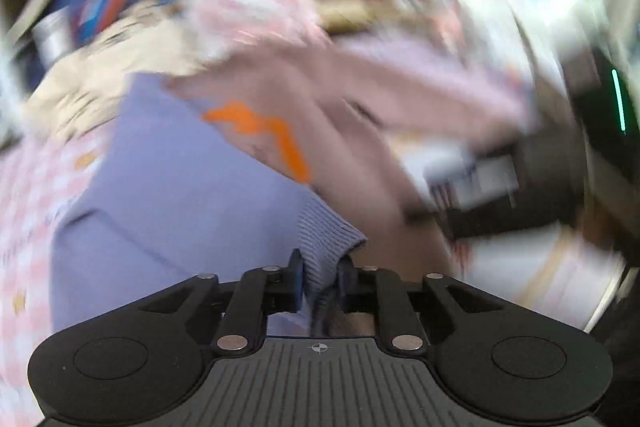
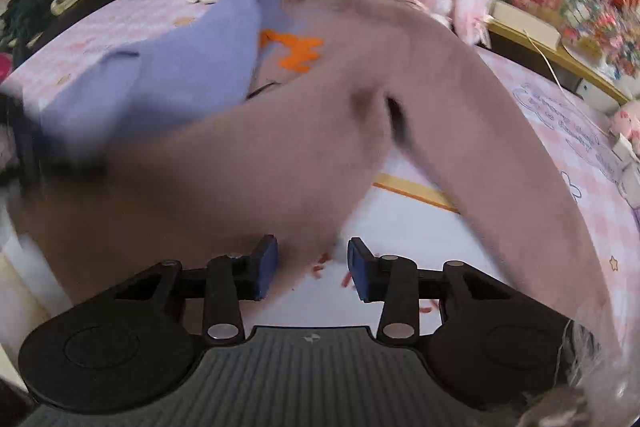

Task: Fold clothes
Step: 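Lay the sweater flat on the desk and open both grippers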

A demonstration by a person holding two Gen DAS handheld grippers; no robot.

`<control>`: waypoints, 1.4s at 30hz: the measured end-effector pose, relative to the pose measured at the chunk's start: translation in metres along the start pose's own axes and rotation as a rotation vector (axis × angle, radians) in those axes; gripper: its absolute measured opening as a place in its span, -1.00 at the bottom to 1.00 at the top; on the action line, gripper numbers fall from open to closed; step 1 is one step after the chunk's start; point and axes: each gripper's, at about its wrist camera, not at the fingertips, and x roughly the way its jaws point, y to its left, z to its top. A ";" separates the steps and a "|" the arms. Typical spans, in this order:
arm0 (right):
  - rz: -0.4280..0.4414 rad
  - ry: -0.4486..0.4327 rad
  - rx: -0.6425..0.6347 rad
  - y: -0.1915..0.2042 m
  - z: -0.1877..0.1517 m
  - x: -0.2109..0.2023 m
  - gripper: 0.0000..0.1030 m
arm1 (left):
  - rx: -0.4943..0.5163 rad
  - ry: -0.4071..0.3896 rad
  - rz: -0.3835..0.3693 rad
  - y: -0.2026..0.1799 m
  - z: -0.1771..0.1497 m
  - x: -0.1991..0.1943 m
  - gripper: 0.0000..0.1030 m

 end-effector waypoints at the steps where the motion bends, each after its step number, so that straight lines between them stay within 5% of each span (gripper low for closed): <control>1: -0.005 0.004 0.007 0.001 0.000 0.000 -0.35 | -0.054 -0.042 0.010 0.021 0.006 -0.013 -0.85; 4: -0.019 0.018 0.029 0.004 0.001 0.000 -0.45 | -0.216 -0.166 0.039 0.086 0.024 -0.054 -0.85; 9: -0.051 0.040 0.063 0.009 0.004 0.000 -0.45 | -0.301 -0.273 0.287 0.192 0.041 -0.093 -0.86; 19: -0.158 0.096 0.105 0.009 0.002 -0.004 -0.45 | -0.404 -0.178 0.633 0.340 0.032 -0.091 -0.84; 21: -0.168 0.099 0.117 0.011 0.003 -0.004 -0.45 | -0.403 -0.132 0.671 0.355 0.028 -0.081 -0.74; 25: -0.181 0.105 0.120 0.016 0.004 -0.003 -0.48 | -0.371 -0.085 0.732 0.358 0.021 -0.074 0.06; 28: -0.176 0.108 0.128 0.019 0.004 -0.003 -0.53 | -0.368 -0.139 0.667 0.332 0.010 -0.084 0.19; 35: -0.162 0.087 0.155 0.021 0.001 -0.005 -0.54 | -0.474 -0.040 0.159 0.238 -0.040 -0.053 0.34; 38: -0.168 0.073 0.150 0.014 0.000 -0.005 -0.54 | -0.487 0.005 0.108 0.208 -0.055 -0.034 0.37; 42: -0.215 0.064 0.135 0.006 -0.001 -0.004 -0.67 | -0.432 0.064 0.151 0.189 -0.059 -0.011 0.36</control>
